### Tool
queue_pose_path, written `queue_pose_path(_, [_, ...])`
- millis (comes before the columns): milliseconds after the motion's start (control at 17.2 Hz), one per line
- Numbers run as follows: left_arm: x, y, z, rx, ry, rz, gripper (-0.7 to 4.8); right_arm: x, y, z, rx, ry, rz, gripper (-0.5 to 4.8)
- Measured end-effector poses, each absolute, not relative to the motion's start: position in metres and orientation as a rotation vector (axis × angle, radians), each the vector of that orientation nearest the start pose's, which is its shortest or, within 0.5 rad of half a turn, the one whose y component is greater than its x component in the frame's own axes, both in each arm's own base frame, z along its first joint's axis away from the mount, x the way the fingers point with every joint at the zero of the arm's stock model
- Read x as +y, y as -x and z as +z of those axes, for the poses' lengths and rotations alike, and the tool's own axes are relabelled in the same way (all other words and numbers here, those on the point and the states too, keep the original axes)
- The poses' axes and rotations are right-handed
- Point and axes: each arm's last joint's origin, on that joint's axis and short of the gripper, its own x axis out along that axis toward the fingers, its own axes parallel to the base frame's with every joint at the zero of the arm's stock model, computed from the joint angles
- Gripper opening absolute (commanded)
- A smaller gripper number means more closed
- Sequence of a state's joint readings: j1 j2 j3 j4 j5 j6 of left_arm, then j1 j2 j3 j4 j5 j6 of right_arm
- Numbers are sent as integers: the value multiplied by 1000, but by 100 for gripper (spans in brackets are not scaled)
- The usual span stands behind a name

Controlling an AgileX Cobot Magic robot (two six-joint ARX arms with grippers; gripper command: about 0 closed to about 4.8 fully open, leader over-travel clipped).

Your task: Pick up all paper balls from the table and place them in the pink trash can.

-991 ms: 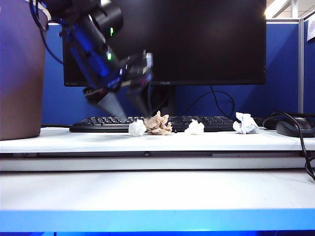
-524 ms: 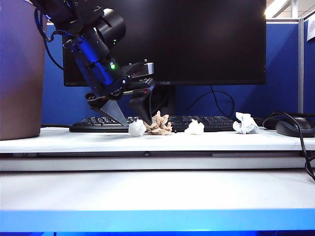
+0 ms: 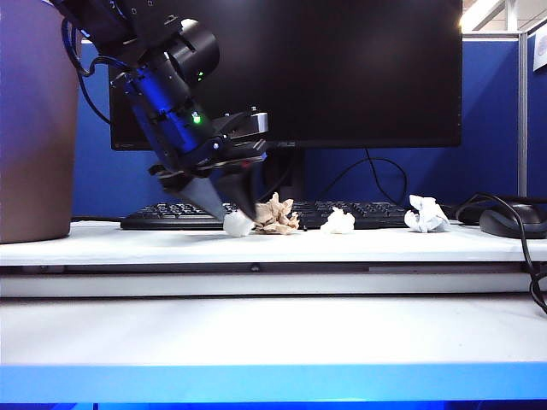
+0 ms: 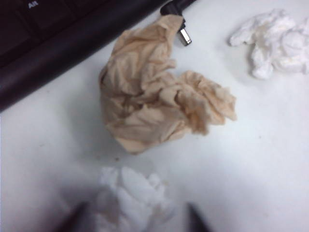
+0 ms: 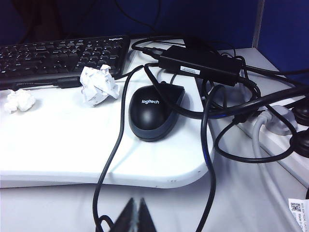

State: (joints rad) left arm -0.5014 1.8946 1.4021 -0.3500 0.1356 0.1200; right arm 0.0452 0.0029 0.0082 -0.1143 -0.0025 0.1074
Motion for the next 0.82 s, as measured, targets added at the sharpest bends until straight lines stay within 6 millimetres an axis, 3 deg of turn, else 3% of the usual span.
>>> queue_pose_path(175, [-202,-360,219,795,-279,-661,-10,4,-97,155,111,-105,42,-5])
queue_pose_path(641, [-202,-360,221,789,-280,-665,-6,4,-97,155,111,-105,42,-5])
queue_pose_path(816, [-198,-353,238,760,-275,-665,-6,4,-97,155,111,-105,42,-5])
